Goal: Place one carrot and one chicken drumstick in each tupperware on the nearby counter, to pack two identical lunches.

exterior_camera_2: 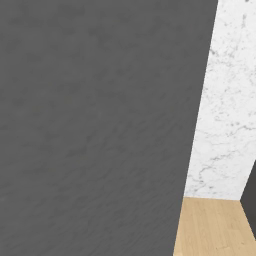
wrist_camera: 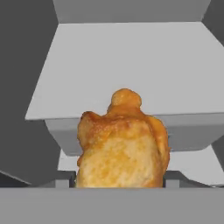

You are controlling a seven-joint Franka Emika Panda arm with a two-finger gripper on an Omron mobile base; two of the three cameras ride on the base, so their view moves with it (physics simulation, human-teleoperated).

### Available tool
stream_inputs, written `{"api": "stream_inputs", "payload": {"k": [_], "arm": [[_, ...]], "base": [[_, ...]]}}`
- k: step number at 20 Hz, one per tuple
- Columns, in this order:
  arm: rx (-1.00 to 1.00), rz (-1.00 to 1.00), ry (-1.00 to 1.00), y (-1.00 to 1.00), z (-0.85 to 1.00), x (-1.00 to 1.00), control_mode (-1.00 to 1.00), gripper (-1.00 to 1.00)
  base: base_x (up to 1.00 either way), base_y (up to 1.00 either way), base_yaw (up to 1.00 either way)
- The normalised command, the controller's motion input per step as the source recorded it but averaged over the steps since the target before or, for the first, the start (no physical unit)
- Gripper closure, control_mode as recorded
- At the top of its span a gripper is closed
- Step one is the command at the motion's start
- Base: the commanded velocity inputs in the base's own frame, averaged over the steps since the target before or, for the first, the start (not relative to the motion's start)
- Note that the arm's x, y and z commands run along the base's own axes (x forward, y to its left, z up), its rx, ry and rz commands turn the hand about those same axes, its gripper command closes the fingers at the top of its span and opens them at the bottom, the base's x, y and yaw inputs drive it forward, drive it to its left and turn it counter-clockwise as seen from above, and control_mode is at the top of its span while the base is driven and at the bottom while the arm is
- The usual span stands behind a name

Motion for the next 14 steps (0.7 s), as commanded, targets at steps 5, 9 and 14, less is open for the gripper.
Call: {"api": "stream_inputs", "payload": {"k": [5, 9, 14], "arm": [[0.0, 0.0, 0.0, 0.0, 0.0, 0.0, 1.0, 1.0], [0.0, 0.0, 0.0, 0.0, 0.0, 0.0, 1.0, 1.0], [0.0, 0.0, 0.0, 0.0, 0.0, 0.0, 1.0, 1.0]], "base": [[-0.86, 0.59, 0.07], [-0.13, 1.0, 0.17], [0.3, 1.0, 0.15]]}}
